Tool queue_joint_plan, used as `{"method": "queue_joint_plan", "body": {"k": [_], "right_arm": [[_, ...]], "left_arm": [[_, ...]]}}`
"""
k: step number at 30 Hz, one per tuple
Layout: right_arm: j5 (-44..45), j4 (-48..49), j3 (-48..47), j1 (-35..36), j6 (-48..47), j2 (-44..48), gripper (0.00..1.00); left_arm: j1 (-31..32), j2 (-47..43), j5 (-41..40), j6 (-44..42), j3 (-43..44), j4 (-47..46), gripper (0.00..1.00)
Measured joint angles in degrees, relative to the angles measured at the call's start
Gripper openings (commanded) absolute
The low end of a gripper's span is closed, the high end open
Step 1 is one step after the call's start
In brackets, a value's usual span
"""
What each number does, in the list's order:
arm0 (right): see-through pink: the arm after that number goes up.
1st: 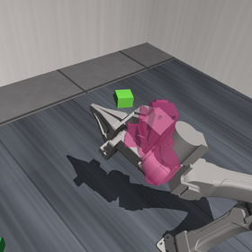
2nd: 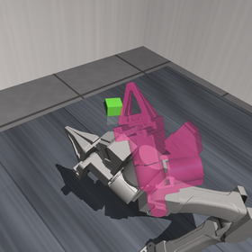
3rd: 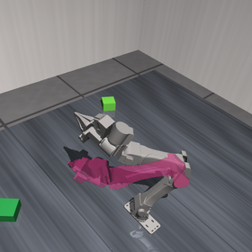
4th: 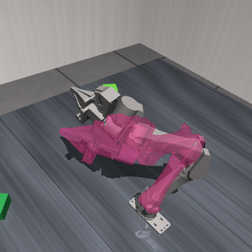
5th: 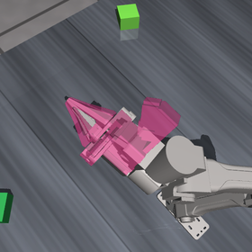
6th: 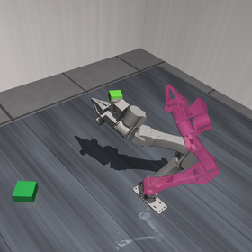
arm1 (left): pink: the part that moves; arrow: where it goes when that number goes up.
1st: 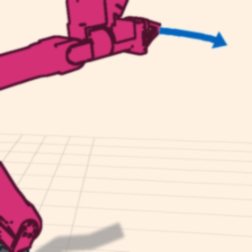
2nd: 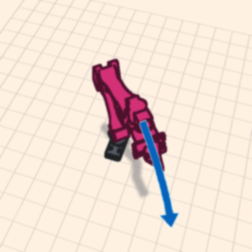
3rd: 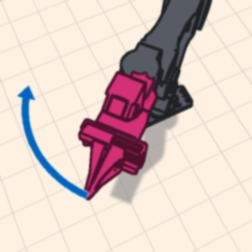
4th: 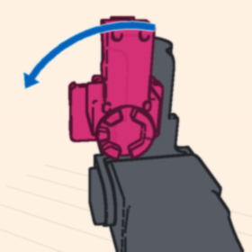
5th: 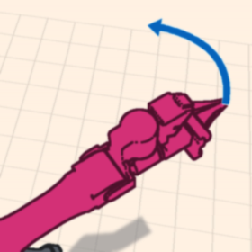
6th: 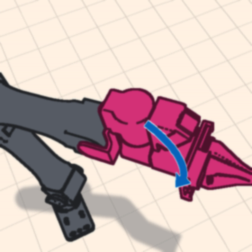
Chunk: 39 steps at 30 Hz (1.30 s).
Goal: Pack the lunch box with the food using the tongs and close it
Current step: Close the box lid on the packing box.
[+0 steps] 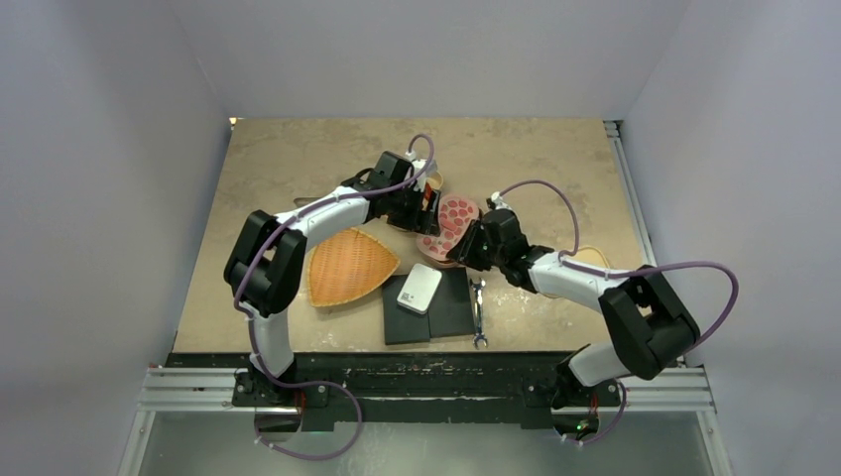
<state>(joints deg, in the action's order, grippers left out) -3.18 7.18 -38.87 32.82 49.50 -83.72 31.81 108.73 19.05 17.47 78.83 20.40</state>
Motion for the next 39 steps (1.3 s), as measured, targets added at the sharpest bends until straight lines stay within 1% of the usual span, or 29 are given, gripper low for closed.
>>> {"method": "queue_joint_plan", "body": {"k": [4, 8, 11, 15, 19, 24, 33, 39], "right_arm": [[1.07, -1.62, -0.61, 0.20, -0.22, 0.55, 0.36], [3.65, -7.21, -2.95, -0.28, -1.60, 3.80, 0.42], [4.55, -9.79, -5.27, -2.73, -3.61, 7.02, 0.46], [5.27, -10.27, -6.58, -8.55, -6.32, 10.60, 0.50], [5.22, -10.95, -6.58, -12.59, -8.46, 12.52, 0.52], [4.74, -11.19, -5.57, -14.99, -10.12, 15.19, 0.52], [1.68, -10.75, -1.51, -15.87, -10.54, 16.41, 0.53], [0.61, -10.58, -0.94, -15.91, -10.54, 17.16, 0.53]], "left_arm": [[-0.15, -0.09, -0.20, -0.09, -0.48, -0.59, 0.71], [-0.35, -0.09, -0.42, -0.09, -0.85, -1.42, 0.70], [-0.37, -0.09, -0.37, -0.02, -0.68, -3.41, 0.70], [-0.35, 0.92, -0.33, 0.07, 2.43, -4.50, 0.70], [-0.35, 4.44, -0.76, -0.11, 7.89, -5.55, 0.70], [-0.26, 7.54, -1.27, -0.13, 9.09, -6.27, 0.68], [1.88, 12.59, -1.95, -0.79, 13.27, -5.86, 0.67], [4.04, 14.49, -2.19, -1.25, 16.02, -5.49, 0.66]]}}
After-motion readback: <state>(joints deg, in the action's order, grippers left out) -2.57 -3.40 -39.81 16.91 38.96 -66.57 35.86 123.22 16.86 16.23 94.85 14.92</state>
